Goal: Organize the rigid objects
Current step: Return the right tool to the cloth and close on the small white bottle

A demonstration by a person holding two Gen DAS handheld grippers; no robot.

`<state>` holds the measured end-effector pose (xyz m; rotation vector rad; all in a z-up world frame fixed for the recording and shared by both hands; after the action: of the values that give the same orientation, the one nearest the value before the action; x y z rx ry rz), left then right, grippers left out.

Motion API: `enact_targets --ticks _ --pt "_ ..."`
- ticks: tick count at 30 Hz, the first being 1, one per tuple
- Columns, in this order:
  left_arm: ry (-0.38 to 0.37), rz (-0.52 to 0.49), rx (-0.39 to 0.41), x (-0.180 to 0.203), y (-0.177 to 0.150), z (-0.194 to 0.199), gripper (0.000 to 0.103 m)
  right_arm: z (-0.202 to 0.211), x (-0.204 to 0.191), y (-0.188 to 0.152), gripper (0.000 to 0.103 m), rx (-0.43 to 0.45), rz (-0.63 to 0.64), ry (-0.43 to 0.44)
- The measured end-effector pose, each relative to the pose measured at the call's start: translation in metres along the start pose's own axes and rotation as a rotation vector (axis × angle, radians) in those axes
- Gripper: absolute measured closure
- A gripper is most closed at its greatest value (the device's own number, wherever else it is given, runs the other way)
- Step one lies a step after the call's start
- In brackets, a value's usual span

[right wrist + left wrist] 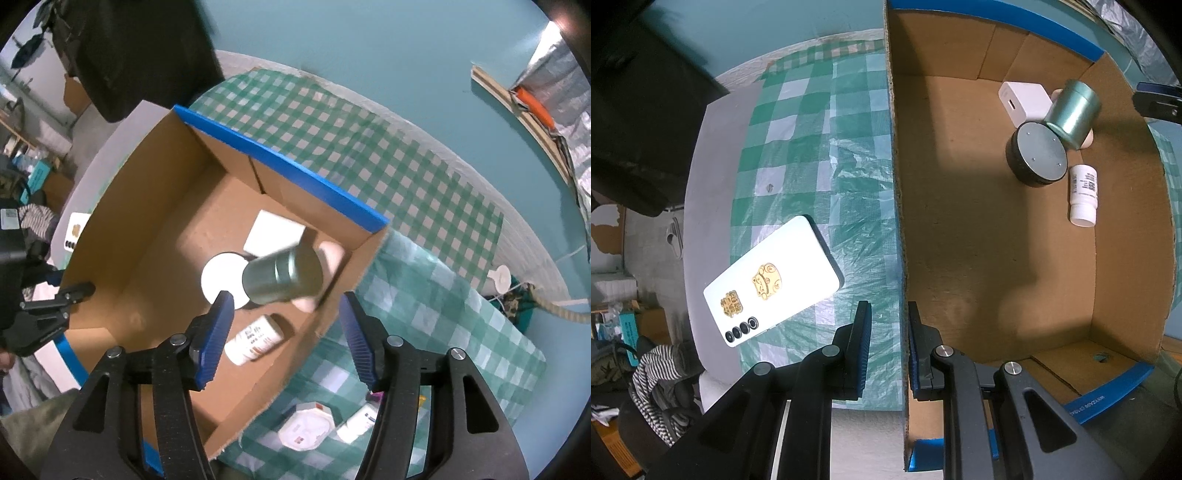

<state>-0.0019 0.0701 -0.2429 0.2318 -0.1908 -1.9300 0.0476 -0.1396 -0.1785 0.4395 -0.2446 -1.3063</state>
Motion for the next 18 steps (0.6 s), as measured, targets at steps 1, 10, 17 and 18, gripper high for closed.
enact_targets --ticks 1,10,17,18 --pt "-0.001 0.001 0.0 0.0 0.0 0.0 0.086 0.002 0.003 -0.001 0.044 0.002 -0.005 -0.003" --pt "-0.001 0.0 -0.002 0.0 -0.001 0.0 0.086 0.016 0.026 -0.014 0.043 0.005 -0.049 -0.042" --pt "-0.001 0.0 -0.002 0.0 -0.001 0.0 0.086 0.019 0.051 -0.034 0.043 -0.018 -0.119 -0.072" --pt "-0.001 0.0 -0.002 0.0 -0.001 0.0 0.086 0.018 0.056 -0.041 0.043 -0.027 -0.137 -0.078"
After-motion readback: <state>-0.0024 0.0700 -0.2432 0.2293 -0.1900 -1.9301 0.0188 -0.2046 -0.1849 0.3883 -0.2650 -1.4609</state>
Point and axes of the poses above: each gripper's, at about its wrist camera, not at the fingertips, and z roughly against the way its jaws point, x to its right, y to its top, the point moved 4 cm from there along -z, roughly the way its jaws point, and after that the axes turned 13 degrees about x, right-handed, at the moved point
